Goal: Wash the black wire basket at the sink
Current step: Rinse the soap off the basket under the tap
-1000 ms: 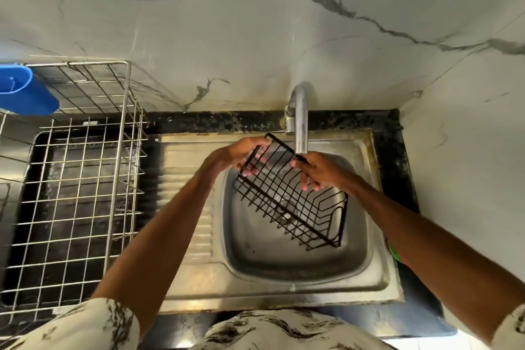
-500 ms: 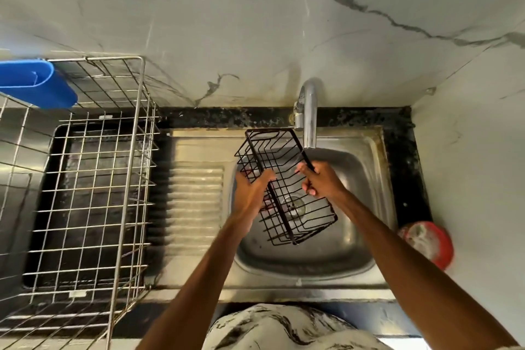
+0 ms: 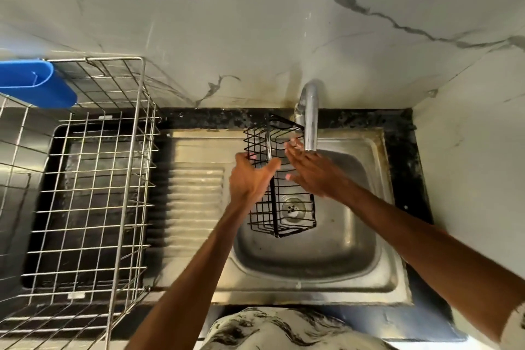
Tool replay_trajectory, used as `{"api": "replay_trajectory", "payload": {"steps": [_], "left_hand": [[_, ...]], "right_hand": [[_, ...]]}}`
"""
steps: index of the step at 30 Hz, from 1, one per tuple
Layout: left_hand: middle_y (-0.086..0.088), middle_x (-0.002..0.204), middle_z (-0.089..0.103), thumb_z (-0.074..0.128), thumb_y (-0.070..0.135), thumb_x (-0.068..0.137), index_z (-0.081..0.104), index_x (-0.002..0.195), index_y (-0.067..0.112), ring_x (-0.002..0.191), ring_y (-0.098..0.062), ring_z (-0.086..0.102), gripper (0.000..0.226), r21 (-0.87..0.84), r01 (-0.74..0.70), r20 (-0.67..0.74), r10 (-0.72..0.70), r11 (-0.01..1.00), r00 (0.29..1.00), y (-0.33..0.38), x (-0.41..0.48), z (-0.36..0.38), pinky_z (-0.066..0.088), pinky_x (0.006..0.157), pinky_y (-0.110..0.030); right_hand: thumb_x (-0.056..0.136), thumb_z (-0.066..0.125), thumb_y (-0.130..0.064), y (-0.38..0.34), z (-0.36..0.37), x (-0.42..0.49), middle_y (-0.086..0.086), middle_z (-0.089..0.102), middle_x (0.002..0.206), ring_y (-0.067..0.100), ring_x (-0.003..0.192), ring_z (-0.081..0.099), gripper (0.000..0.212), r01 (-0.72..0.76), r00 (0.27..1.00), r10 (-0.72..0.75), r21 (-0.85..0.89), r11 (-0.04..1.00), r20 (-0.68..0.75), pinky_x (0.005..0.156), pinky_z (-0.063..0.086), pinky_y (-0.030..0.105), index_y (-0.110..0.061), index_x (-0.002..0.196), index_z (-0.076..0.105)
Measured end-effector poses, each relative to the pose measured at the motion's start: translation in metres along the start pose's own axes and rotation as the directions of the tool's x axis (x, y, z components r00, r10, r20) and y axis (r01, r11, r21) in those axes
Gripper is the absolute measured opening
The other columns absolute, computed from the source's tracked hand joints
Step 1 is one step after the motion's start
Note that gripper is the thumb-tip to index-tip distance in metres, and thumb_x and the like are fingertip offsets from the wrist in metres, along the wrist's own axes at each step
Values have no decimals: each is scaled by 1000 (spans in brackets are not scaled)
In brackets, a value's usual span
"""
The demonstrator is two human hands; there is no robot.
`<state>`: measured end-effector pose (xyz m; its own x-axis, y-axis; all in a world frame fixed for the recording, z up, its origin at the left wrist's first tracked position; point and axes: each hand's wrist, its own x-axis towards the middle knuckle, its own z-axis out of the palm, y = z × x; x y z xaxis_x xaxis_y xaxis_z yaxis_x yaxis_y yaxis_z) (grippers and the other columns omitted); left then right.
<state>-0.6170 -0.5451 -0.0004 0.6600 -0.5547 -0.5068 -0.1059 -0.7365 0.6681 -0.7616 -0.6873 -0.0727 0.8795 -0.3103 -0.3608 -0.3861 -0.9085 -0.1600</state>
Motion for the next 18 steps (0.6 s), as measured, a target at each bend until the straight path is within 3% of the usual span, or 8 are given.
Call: {"api": "replay_trajectory", "payload": {"steps": [3,6,8,11,14,16,18], "left_hand": [[-4,106,62,73,66,81,43,136,3,78,-12,57,89,74,-68,-66,73,995,995,-1,2,-3,41,53,-21],[-1,100,56,70,66,84,41,138,1,75,-11,55,90,69,-50,-62,54,996,997,-2,-2,-7,36,52,-19],[-1,103,57,68,69,83,39,139,1,77,-11,57,93,57,-44,-42,47,997,998,-2,-4,-8,37,52,-19],[-2,119,59,61,88,71,37,141,5,96,-17,62,111,35,-18,-9,18,999,1000,-1,-9,-4,49,68,-27],[-11,141,56,48,98,59,35,149,6,120,-27,60,129,-7,16,-3,-16,1000,1000,4,-18,-2,55,95,-46],[-16,149,51,46,100,54,32,153,9,129,-32,57,135,-27,43,0,-43,999,999,8,-22,1,53,103,-53],[-16,150,50,57,94,65,30,155,9,128,-31,57,127,-22,59,-15,-59,998,998,9,-23,4,52,103,-51]], "right_hand": [[106,19,-61,-8,18,-18,13,-1,168,27,156,-1,79,114,993,-115,-54,992,-17,127,8,49,-7,161,5],[106,19,-61,-7,31,-38,14,6,167,28,156,6,77,208,978,-202,-146,967,52,126,14,52,-6,160,12],[106,21,-62,-3,19,-32,11,0,168,27,156,1,77,191,981,-191,-166,968,13,126,5,51,-10,161,6],[105,24,-61,3,-6,-7,6,-22,166,23,154,-18,78,35,999,-38,-124,992,-24,120,-19,47,-18,160,-10],[105,25,-59,6,-18,10,8,-21,166,24,153,-23,72,-26,999,19,-177,984,-42,118,-22,48,-21,161,-2],[105,24,-58,4,-13,5,9,-23,166,24,150,-28,73,-12,1000,12,-149,989,2,115,-27,45,-20,159,-8],[105,25,-56,-1,-1,-11,11,-20,166,24,151,-23,73,26,999,-23,-102,994,30,124,-12,48,-16,158,-7]]}}
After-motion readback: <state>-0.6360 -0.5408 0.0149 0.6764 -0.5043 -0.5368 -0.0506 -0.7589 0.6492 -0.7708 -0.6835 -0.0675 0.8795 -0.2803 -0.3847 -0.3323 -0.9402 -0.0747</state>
